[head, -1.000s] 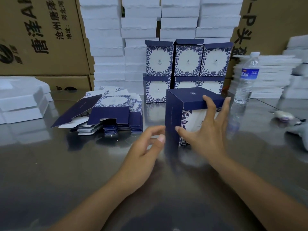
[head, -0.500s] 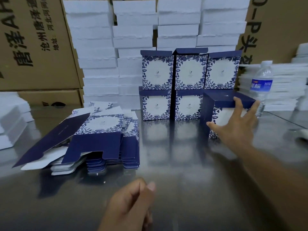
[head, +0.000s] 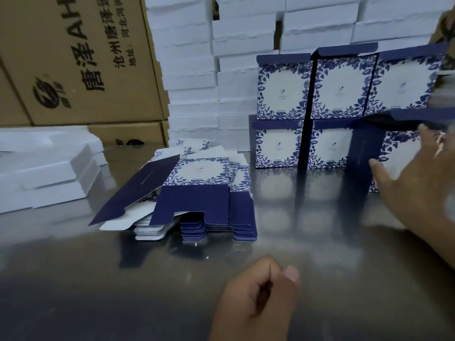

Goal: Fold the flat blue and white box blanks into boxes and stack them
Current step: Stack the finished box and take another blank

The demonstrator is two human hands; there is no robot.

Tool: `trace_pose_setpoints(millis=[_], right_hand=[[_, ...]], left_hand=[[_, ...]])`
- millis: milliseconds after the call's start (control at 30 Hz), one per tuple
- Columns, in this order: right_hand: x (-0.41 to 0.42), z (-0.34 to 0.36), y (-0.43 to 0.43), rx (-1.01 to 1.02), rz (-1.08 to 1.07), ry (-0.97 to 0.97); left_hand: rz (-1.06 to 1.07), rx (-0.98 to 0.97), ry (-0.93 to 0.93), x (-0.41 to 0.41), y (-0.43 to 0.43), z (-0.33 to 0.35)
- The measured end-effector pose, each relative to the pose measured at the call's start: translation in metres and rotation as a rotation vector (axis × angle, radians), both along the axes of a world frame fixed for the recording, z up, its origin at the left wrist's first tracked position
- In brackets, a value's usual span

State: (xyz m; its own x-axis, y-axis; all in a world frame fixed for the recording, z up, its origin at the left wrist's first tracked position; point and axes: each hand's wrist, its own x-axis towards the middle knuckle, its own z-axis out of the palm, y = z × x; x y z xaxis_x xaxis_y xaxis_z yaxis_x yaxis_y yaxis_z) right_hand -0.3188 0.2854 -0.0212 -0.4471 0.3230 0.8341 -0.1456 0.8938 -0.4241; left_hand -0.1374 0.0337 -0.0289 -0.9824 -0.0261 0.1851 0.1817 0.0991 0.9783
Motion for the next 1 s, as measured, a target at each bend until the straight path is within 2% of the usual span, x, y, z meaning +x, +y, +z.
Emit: trace_pose_setpoints(millis=[67,100,133,233,300,467,667,767,867,1000], right_hand=[[0.007,0.008,-0.026,0.113,0.146,0.026],[0.011,0.015,-0.043,0.096,0.263,-0.041],[0.016,0.021,-0.064,0.034,0.38,-0.159],[0.029,0.034,-0.128,-0.256,0.715,-0.675],[0.029,0.035,-0.161,-0.349,0.828,-0.882],[0.018,0.04,-0.201,-0.681,0.834,-0.93],[0.013,0.033,-0.224,-0.786,0.842,-1.003],[0.015,0.036,-0.224,-0.821,0.836,-0.956],[0.024,0.047,-0.218,-0.99,0.927,-0.876],[0.065,0.069,-0.195,-1.109,1.024,-0.731]], left_hand=[[-0.003,0.007,0.005,0.001,0.0,0.001],[-0.003,0.012,0.013,0.002,0.0,0.001],[-0.002,0.019,0.021,0.002,0.0,0.001],[0.008,0.02,0.025,0.002,0.0,0.002],[0.011,0.009,0.031,0.002,0.0,0.001],[-0.001,-0.04,0.061,0.002,0.002,-0.001],[-0.08,-0.059,0.076,-0.001,-0.002,-0.003],[-0.086,-0.045,0.069,-0.001,-0.004,-0.002],[-0.054,-0.012,0.067,-0.001,-0.004,-0.003],[-0.063,0.025,0.059,0.0,-0.003,-0.004]])
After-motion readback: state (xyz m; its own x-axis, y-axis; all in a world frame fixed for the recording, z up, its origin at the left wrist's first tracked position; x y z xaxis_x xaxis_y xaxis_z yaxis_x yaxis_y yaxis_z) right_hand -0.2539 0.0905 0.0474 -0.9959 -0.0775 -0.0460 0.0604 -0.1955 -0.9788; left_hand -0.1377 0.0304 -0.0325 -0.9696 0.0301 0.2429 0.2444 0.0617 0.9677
